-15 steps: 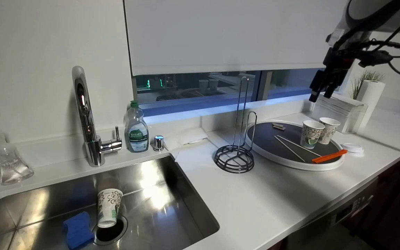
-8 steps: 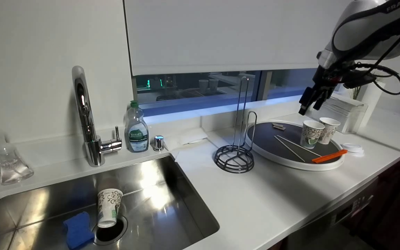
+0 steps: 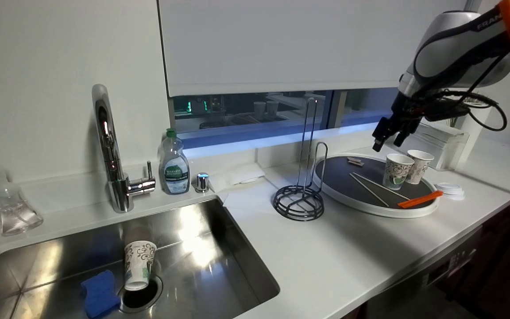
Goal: Put one wooden stirrer in the coffee cup on the left.
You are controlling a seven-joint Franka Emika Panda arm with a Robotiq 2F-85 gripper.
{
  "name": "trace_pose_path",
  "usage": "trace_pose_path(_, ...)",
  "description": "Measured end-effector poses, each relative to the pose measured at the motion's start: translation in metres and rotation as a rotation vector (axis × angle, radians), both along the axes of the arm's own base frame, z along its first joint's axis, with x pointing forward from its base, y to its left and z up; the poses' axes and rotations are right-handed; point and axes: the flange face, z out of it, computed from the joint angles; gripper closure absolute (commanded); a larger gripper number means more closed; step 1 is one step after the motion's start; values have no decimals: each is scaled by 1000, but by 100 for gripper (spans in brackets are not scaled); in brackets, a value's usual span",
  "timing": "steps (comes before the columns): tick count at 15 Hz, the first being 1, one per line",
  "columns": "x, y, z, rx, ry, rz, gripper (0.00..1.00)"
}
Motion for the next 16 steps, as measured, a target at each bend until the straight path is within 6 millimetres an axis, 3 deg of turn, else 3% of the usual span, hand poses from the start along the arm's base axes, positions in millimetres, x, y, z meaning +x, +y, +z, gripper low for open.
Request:
trace_pose_path(10, 36, 6, -100, 75, -78, -342, 0)
trace_pose_path(16, 52, -11, -125, 91, -127, -491, 0)
